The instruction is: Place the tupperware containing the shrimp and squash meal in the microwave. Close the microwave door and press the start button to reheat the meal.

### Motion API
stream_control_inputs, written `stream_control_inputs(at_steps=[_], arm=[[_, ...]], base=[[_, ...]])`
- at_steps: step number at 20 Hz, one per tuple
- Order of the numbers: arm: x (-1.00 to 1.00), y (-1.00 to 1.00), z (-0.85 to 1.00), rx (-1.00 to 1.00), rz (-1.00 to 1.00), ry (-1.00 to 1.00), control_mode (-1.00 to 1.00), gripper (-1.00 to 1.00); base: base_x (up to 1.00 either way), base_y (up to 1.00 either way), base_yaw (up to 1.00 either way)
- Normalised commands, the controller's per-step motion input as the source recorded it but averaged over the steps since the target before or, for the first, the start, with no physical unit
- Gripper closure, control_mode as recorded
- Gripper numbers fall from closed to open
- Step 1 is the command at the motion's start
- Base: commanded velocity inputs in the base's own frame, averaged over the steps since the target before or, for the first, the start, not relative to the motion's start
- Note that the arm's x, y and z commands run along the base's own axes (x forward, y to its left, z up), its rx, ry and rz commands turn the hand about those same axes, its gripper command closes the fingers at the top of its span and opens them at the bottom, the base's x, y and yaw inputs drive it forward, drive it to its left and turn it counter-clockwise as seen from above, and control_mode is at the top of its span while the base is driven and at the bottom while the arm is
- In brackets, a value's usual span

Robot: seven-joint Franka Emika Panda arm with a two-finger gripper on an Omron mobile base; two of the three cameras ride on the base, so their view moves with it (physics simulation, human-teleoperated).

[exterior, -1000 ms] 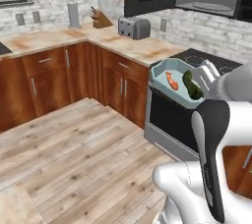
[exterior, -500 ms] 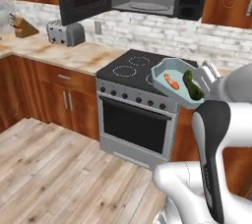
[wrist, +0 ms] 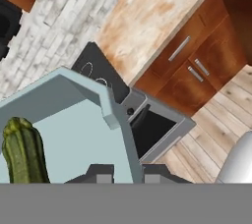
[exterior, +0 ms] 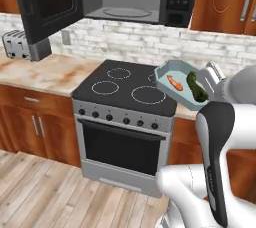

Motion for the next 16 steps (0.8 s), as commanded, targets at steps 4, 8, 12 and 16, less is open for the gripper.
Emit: stream_control_inputs(at_steps=[4,8,12,16], arm=[[0.0,0.0,0.0,0.0,0.0,0.0,1.0,1.0],[0.0,0.0,0.0,0.0,0.0,0.0,1.0,1.0],[0.0,0.0,0.0,0.0,0.0,0.0,1.0,1.0],[0.0,0.0,0.0,0.0,0.0,0.0,1.0,1.0]], base=[[0.58,0.41,-0.24],[0.53,0.5,-0.24],[0.6,0.45,-0.27],[0.65,0.41,-0.29]])
